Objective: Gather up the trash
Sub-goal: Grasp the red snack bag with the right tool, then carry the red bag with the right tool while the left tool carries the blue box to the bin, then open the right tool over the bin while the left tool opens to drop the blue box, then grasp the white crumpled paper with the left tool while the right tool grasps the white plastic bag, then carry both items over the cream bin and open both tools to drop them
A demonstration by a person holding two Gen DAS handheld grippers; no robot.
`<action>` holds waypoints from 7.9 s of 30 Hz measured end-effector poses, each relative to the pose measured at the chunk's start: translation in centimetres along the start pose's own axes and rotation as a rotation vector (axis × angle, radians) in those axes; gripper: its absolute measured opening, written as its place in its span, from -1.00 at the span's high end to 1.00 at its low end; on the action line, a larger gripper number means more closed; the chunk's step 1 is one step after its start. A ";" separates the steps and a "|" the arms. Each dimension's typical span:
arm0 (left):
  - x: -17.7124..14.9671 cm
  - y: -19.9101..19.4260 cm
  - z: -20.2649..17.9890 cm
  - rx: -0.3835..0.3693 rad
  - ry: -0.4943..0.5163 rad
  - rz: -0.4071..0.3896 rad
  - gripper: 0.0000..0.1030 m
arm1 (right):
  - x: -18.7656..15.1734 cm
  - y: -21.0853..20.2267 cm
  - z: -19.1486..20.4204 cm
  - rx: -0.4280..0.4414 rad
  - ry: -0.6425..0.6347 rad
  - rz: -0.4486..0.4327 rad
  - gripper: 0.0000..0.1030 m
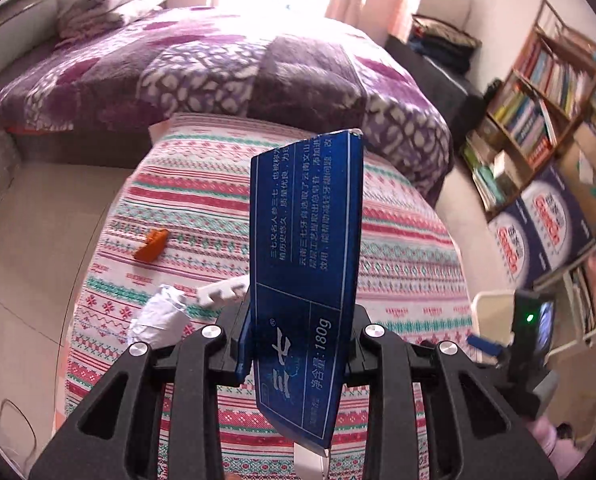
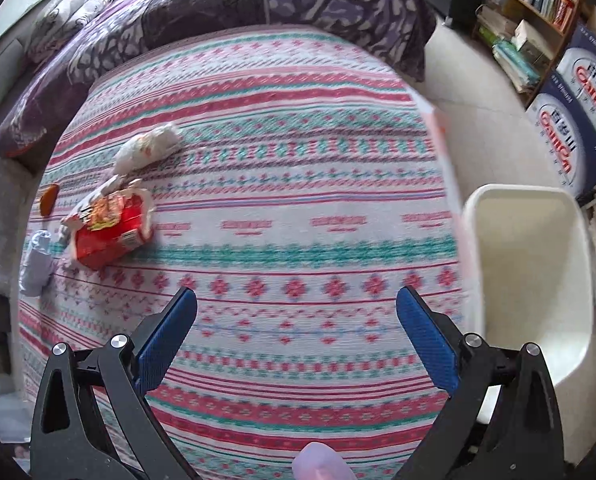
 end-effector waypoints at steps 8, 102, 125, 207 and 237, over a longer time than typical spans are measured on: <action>-1.0 -3.0 7.4 0.043 -0.266 -0.045 0.39 | -2.9 3.1 10.0 0.221 0.358 0.197 -0.85; 4.0 6.3 -33.2 0.012 0.334 -0.142 0.38 | 10.8 -14.5 -25.9 -0.093 0.558 -0.411 -0.56; 1.1 7.6 -43.5 -0.247 0.404 -0.064 -0.30 | 10.7 -17.8 -35.4 -0.124 0.771 -0.472 -0.80; -4.3 4.1 8.7 0.220 -0.107 0.189 0.03 | 5.8 9.3 16.7 0.058 0.267 0.127 0.25; 1.2 0.9 -1.4 0.271 -0.065 -0.041 0.03 | 8.2 -7.9 1.9 0.101 0.151 -0.287 0.23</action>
Point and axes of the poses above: each gripper's, at about its wrist camera, not at the fingertips, and y roughly the way its jaws point, z to its left, x to its top, the point moved 9 cm from there along y, roughly the way its jaws point, and after that the axes turned 15 degrees about y, right-handed, at the moved point
